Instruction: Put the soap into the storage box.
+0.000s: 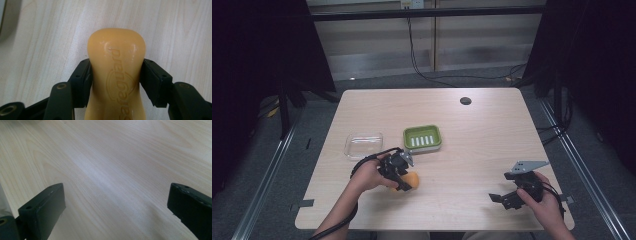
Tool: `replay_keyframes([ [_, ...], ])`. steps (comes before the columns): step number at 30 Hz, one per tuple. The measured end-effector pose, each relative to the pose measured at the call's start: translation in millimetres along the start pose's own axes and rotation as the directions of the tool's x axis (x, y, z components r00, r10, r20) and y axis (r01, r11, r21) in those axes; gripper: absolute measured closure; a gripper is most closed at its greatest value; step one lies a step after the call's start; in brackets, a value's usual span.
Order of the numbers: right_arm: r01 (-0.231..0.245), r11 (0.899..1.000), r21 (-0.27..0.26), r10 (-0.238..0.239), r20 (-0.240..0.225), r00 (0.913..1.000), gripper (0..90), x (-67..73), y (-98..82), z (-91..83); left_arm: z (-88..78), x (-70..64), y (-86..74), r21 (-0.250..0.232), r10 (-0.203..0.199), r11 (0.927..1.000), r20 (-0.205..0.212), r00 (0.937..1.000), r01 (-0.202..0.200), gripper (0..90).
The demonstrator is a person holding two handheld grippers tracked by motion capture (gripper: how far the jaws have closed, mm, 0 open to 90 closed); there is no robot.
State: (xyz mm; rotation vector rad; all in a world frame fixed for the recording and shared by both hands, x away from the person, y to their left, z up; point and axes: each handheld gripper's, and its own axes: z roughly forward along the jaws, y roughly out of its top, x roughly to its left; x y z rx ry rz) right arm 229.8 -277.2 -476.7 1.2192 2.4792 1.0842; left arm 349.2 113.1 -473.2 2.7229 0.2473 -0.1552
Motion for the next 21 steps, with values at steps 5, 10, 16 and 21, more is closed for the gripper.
replay_keyframes([
  [5, -0.001, 1.0, -0.002, 0.001, 0.001, 1.0, 1.4, 0.0, 0.1, -0.3, 1.0, -2.1, 5.3, 0.009, -0.067, 0.9977, -0.033, 0.9972, 0.068, 47.4],
  [10, -0.007, 1.0, -0.007, 0.007, -0.003, 1.0, 1.4, -0.6, -0.4, -0.7, -0.2, -0.8, 7.2, 0.033, -0.103, 0.9939, -0.042, 0.9937, 0.105, 47.8],
  [16, -0.005, 1.0, -0.006, 0.006, 0.004, 1.0, 1.4, -1.6, -0.8, -1.1, -6.2, 2.2, 7.4, 0.021, -0.17, 0.9851, -0.037, 0.9848, 0.171, 48.4],
  [21, -0.005, 1.0, -0.009, 0.005, 0.005, 1.0, 1.4, -1.8, -0.6, -1.5, -15.4, 6.2, 8.3, 0.039, -0.186, 0.9814, -0.043, 0.9816, 0.188, 48.6],
])
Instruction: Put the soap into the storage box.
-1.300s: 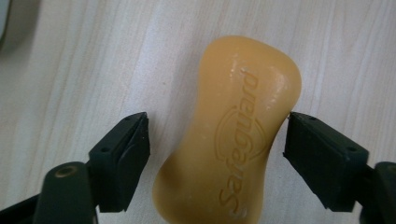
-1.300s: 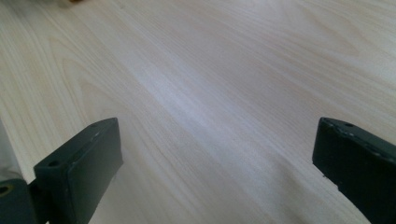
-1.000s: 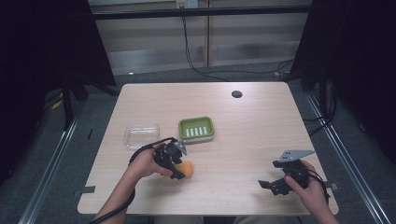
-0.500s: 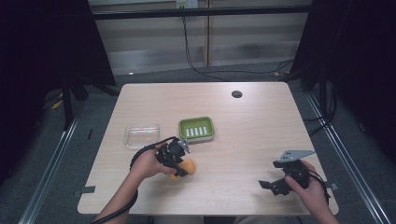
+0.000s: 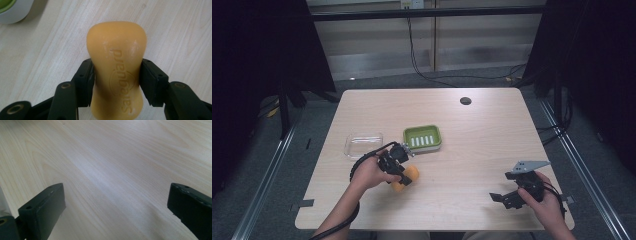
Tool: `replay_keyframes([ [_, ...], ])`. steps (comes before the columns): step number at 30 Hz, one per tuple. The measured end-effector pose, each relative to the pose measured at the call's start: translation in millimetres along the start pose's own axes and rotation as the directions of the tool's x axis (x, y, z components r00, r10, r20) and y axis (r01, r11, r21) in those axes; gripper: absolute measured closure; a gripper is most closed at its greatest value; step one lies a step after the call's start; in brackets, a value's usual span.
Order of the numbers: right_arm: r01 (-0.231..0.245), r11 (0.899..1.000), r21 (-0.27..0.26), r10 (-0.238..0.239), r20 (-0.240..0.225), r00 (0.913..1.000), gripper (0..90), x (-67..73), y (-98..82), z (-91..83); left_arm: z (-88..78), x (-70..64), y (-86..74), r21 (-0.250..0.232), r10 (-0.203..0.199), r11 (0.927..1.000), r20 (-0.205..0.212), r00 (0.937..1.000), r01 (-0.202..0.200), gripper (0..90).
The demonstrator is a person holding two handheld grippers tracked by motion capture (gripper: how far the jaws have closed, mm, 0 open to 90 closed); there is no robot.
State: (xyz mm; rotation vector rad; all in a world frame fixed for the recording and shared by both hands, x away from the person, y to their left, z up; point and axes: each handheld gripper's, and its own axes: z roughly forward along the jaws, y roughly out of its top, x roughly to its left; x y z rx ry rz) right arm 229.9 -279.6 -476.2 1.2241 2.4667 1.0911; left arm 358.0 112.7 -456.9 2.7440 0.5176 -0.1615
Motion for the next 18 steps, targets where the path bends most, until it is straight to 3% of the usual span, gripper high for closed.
replay_keyframes([
  [1, 0.0, 1.0, 0.0, 0.0, 0.0, 1.0, 1.4, 0.0, 0.0, 0.0, 0.0, 0.0, 0.0, 0.0, 0.0, 1.0, 0.0, 1.0, 0.0, 48.7],
  [2, -0.004, 1.0, 0.001, 0.004, -0.002, 1.0, 1.4, 0.0, -0.2, -0.4, -2.1, -0.7, 0.1, -0.018, -0.045, 0.9988, 0.003, 0.999, 0.045, 48.7],
  [6, -0.003, 1.0, -0.001, 0.003, -0.003, 1.0, 1.4, 0.1, 0.0, -0.3, -4.4, 0.6, 2.8, -0.015, -0.074, 0.9971, 0.011, 0.9972, 0.075, 48.9],
  [9, -0.002, 1.0, 0.002, 0.002, 0.003, 1.0, 1.4, 0.7, 0.1, -0.2, -5.3, 1.7, 4.4, -0.016, -0.067, 0.9976, -0.001, 0.9978, 0.067, 49.2],
  [18, -0.009, 1.0, -0.004, 0.009, 0.005, 1.0, 1.4, -0.3, -0.7, -1.4, -12.8, 4.0, 9.4, -0.063, -0.117, 0.9912, -0.005, 0.9932, 0.116, 49.9],
])
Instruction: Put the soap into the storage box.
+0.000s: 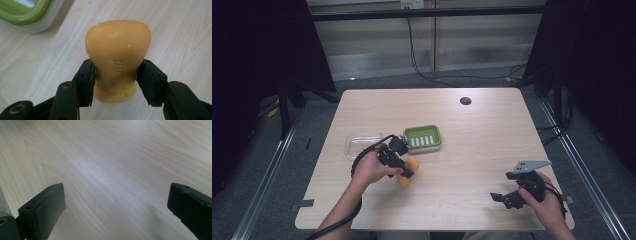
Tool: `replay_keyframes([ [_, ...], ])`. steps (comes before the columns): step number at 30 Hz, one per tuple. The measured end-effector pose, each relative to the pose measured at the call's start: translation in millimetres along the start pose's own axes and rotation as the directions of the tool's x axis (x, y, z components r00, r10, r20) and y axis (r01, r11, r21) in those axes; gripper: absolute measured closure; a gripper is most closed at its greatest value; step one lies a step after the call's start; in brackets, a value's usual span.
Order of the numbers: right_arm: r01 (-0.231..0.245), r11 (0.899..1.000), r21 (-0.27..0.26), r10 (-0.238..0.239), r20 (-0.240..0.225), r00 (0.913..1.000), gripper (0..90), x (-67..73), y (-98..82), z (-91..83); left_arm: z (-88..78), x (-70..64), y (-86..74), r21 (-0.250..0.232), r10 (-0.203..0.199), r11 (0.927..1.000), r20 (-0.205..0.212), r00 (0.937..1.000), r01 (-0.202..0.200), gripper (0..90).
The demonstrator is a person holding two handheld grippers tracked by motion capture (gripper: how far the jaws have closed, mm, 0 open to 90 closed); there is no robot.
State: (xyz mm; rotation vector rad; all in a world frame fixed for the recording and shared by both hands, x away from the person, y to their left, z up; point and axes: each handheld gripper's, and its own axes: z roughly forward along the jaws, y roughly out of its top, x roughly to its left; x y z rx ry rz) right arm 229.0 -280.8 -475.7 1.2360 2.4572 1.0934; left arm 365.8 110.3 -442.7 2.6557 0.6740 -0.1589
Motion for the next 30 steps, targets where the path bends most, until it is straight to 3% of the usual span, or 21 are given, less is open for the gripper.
replay_keyframes([
  [2, 0.001, 1.0, 0.001, -0.001, -0.002, 1.0, 1.4, 0.4, 0.1, -0.1, -0.6, 0.5, 0.4, -0.018, 0.003, 0.9998, -0.007, 1.0, -0.003, 50.0],
  [13, 0.003, 1.0, 0.002, -0.003, -0.003, 1.0, 1.4, 0.4, 0.2, 0.0, 1.8, 6.0, 1.3, -0.019, -0.033, 0.9993, 0.004, 0.9995, 0.033, 50.2],
  [18, 0.0, 1.0, 0.005, 0.0, -0.004, 1.0, 1.4, 1.6, 0.6, 0.3, 7.3, 4.4, 8.0, -0.004, -0.005, 1.0, 0.006, 1.0, 0.005, 50.1],
  [26, 0.003, 1.0, 0.003, -0.003, -0.005, 1.0, 1.4, 1.3, 0.4, -0.1, 25.7, 1.0, 11.0, 0.025, 0.011, 0.9996, 0.033, 0.9994, -0.012, 50.7],
  [30, -0.002, 1.0, 0.003, 0.002, 0.002, 1.0, 1.4, 0.8, -0.3, -0.6, 25.7, -0.4, 12.0, 0.037, 0.005, 0.9993, 0.027, 0.9996, -0.006, 50.6],
])
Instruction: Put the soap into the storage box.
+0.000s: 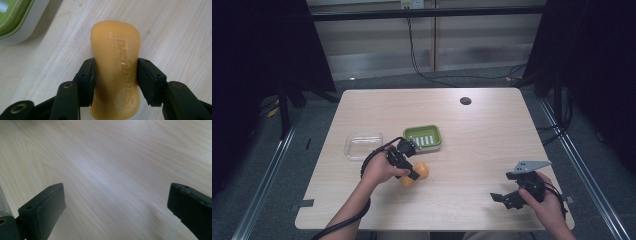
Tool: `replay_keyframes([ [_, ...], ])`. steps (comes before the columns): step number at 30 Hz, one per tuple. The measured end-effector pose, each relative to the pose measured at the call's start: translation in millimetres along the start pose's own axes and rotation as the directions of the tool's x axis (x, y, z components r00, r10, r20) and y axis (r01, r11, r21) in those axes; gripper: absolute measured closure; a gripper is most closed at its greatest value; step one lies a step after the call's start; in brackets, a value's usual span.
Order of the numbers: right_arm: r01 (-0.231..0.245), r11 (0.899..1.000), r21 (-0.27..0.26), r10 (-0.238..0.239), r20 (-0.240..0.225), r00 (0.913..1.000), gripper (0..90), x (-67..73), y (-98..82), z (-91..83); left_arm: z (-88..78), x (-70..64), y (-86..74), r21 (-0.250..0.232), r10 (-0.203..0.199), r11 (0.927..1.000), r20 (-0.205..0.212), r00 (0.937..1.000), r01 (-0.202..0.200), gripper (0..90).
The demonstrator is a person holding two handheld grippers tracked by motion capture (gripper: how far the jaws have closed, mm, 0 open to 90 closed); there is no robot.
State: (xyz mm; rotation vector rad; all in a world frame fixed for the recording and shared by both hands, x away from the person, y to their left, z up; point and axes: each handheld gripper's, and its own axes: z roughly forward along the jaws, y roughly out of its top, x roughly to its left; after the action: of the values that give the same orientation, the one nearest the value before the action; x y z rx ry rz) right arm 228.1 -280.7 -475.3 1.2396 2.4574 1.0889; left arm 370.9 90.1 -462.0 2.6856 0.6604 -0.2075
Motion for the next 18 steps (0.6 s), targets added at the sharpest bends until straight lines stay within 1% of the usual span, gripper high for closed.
replay_keyframes([
  [3, 0.0, 1.0, 0.005, 0.0, -0.002, 1.0, 1.4, 0.0, 0.0, 0.2, 1.4, -0.4, 0.0, -0.008, -0.011, 0.9999, -0.001, 0.9999, 0.011, 50.0],
  [4, 0.006, 1.0, 0.003, -0.006, -0.002, 1.0, 1.4, 0.3, 0.5, 0.7, 4.3, -2.6, 0.5, -0.002, 0.004, 1.0, -0.029, 0.9996, -0.004, 49.4],
  [5, 0.008, 1.0, 0.001, -0.008, -0.004, 1.0, 1.4, 0.6, 0.7, 0.8, 4.3, -2.6, 0.5, -0.002, 0.004, 1.0, -0.029, 0.9996, -0.004, 48.8],
  [6, 0.007, 1.0, 0.002, -0.007, 0.0, 1.0, 1.4, 0.9, 0.8, 0.6, 10.0, -4.8, 1.4, 0.023, 0.024, 0.9995, -0.051, 0.9984, -0.023, 48.3],
  [7, 0.007, 1.0, 0.002, -0.007, 0.0, 1.0, 1.4, 0.9, 0.8, 0.6, 10.0, -4.8, 1.4, 0.023, 0.024, 0.9995, -0.051, 0.9984, -0.023, 48.1],
  [9, 0.008, 1.0, 0.003, -0.008, -0.001, 1.0, 1.4, 0.7, 0.7, 0.5, 11.4, -8.1, 3.6, 0.039, 0.034, 0.9987, -0.068, 0.9971, -0.031, 48.2],
  [10, 0.004, 1.0, 0.002, -0.004, 0.0, 1.0, 1.4, 0.3, 0.4, 0.2, 12.4, -10.4, 5.0, 0.047, 0.053, 0.9977, -0.091, 0.9944, -0.048, 48.3],
  [11, 0.004, 1.0, 0.002, -0.004, 0.0, 1.0, 1.4, 0.3, 0.4, 0.2, 12.4, -10.4, 5.0, 0.047, 0.053, 0.9977, -0.091, 0.9944, -0.048, 48.4],
  [13, 0.004, 1.0, 0.006, -0.004, 0.002, 1.0, 1.4, 0.4, 0.1, 0.5, 14.6, -17.3, 5.6, 0.054, 0.074, 0.9963, -0.128, 0.989, -0.067, 48.7],
  [14, 0.003, 1.0, 0.007, -0.003, -0.002, 1.0, 1.4, 0.6, 0.3, 1.0, 15.3, -18.7, 6.4, 0.046, 0.04, 0.9984, -0.142, 0.9891, -0.034, 49.4],
  [15, 0.002, 1.0, 0.008, -0.002, -0.002, 1.0, 1.4, 0.9, 0.4, 1.2, 14.6, -17.5, 6.0, 0.039, 0.029, 0.999, -0.139, 0.9899, -0.023, 49.7],
  [16, 0.004, 1.0, 0.01, -0.004, -0.003, 1.0, 1.4, 1.1, 0.5, 1.3, 14.5, -17.3, 5.4, 0.031, 0.007, 0.9995, -0.133, 0.9912, -0.003, 49.8],
  [17, 0.004, 1.0, 0.01, -0.004, -0.003, 1.0, 1.4, 1.1, 0.5, 1.3, 14.5, -17.3, 5.4, 0.031, 0.007, 0.9995, -0.133, 0.9912, -0.003, 49.9],
  [18, 0.002, 1.0, 0.007, -0.002, -0.004, 1.0, 1.4, 1.4, 0.4, 0.9, 12.8, -15.0, 5.6, 0.039, 0.024, 0.9991, -0.129, 0.9914, -0.019, 49.9],
])
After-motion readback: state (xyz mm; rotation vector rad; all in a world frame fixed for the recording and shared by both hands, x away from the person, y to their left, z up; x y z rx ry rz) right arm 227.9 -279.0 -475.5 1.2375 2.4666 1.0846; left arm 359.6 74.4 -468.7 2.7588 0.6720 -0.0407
